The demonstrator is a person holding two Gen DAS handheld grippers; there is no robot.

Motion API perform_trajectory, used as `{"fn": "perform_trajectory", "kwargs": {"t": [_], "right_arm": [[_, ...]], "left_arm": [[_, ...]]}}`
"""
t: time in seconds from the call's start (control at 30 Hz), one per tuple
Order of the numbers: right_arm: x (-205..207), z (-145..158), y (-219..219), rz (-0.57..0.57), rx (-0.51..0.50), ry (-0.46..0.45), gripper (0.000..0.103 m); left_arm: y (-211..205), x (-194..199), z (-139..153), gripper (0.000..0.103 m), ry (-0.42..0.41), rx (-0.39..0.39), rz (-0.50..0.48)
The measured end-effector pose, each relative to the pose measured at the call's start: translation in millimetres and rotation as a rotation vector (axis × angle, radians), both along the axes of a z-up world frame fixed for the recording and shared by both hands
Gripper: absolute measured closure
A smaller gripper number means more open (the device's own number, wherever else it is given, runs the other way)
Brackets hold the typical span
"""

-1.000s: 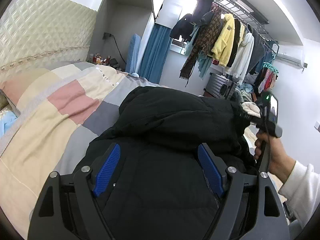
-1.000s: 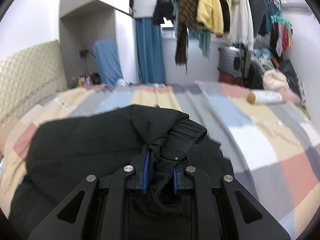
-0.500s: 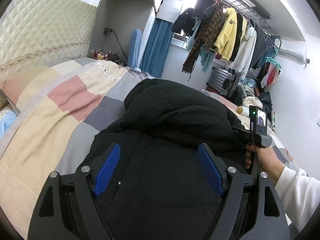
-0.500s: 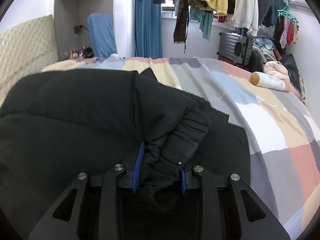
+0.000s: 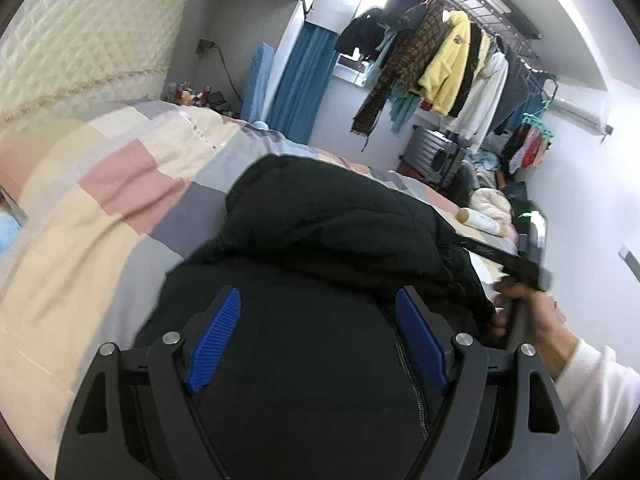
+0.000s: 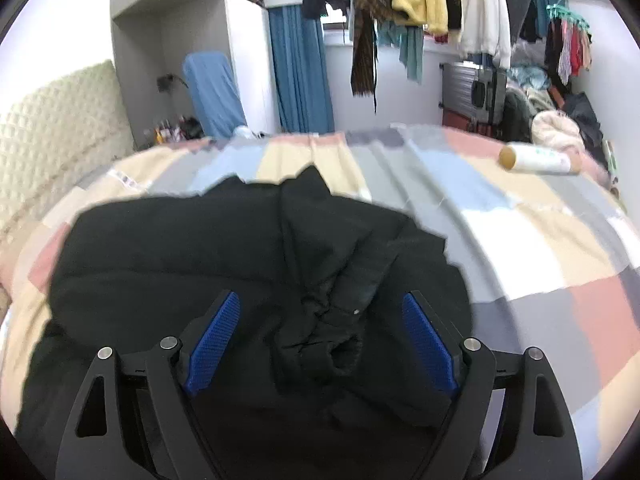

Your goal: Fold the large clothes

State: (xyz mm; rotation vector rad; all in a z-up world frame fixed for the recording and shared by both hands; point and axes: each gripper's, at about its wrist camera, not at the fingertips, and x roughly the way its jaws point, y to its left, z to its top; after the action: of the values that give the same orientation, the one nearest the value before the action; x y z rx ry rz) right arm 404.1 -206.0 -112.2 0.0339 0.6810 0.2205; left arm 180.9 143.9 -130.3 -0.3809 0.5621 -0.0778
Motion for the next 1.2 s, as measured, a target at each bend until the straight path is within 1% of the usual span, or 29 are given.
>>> {"fn": "perform_trajectory", "kwargs": {"t": [0.07, 0.13, 0.23, 0.27, 0.3, 0.33, 0.4, 0.43, 0.5, 0.6, 0.73, 0.83, 0.9, 0.97, 1.03, 1.1, 1.13, 1.2], "right_arm": [[-13, 26, -5, 0.006, 0.014, -0.031, 0.020], [-32, 57, -9, 0.020, 0.030, -0.064, 0.020], [-60, 102, -15, 0.038, 0.046, -0.119, 0.020], [-66, 113, -17, 0.043, 0.049, -0.131, 0.020], [-78, 130, -19, 0.053, 0.058, -0.153, 0.020], [-85, 140, -21, 0.062, 0.072, -0.166, 0.020], [-107, 168, -29, 0.077, 0.118, -0.195, 0.020], [-114, 177, -32, 0.081, 0.127, -0.208, 0.020], [-139, 204, -40, 0.095, 0.138, -0.252, 0.020], [-170, 234, -55, 0.102, 0.135, -0.285, 0.020], [-210, 262, -76, 0.112, 0.117, -0.324, 0.018], [-232, 274, -94, 0.129, 0.120, -0.324, 0.017], [-245, 280, -110, 0.143, 0.121, -0.319, 0.017], [-251, 278, -123, 0.154, 0.120, -0.297, 0.016], [-253, 268, -137, 0.164, 0.136, -0.261, 0.016], [-250, 249, -153, 0.167, 0.170, -0.193, 0.016], [-251, 242, -159, 0.163, 0.182, -0.174, 0.016], [-246, 213, -172, 0.161, 0.235, -0.106, 0.016]], "left_arm": [[2, -6, 18, 0.023, -0.031, -0.029, -0.006], [2, -13, 35, 0.023, -0.037, -0.031, -0.007], [-7, -31, 70, 0.023, -0.052, 0.018, -0.005], [-10, -37, 80, 0.023, -0.062, 0.037, -0.008], [-15, -46, 92, 0.023, -0.074, 0.067, -0.007], [-18, -52, 103, 0.023, -0.084, 0.089, -0.005], [-26, -70, 128, 0.023, -0.103, 0.134, 0.001], [-29, -78, 139, 0.023, -0.110, 0.147, -0.001], [-33, -91, 156, 0.023, -0.118, 0.165, -0.002], [-42, -120, 186, 0.023, -0.132, 0.221, 0.020], [-45, -154, 213, 0.023, -0.161, 0.256, 0.017], [-34, -175, 230, 0.023, -0.161, 0.253, 0.026], [-22, -187, 241, 0.023, -0.152, 0.271, 0.049], [-8, -193, 248, 0.022, -0.146, 0.290, 0.073], [6, -193, 252, 0.021, -0.135, 0.306, 0.121], [27, -182, 248, 0.021, -0.095, 0.284, 0.128], [34, -177, 244, 0.021, -0.079, 0.275, 0.132], [54, -162, 227, 0.021, -0.029, 0.240, 0.121]]}}
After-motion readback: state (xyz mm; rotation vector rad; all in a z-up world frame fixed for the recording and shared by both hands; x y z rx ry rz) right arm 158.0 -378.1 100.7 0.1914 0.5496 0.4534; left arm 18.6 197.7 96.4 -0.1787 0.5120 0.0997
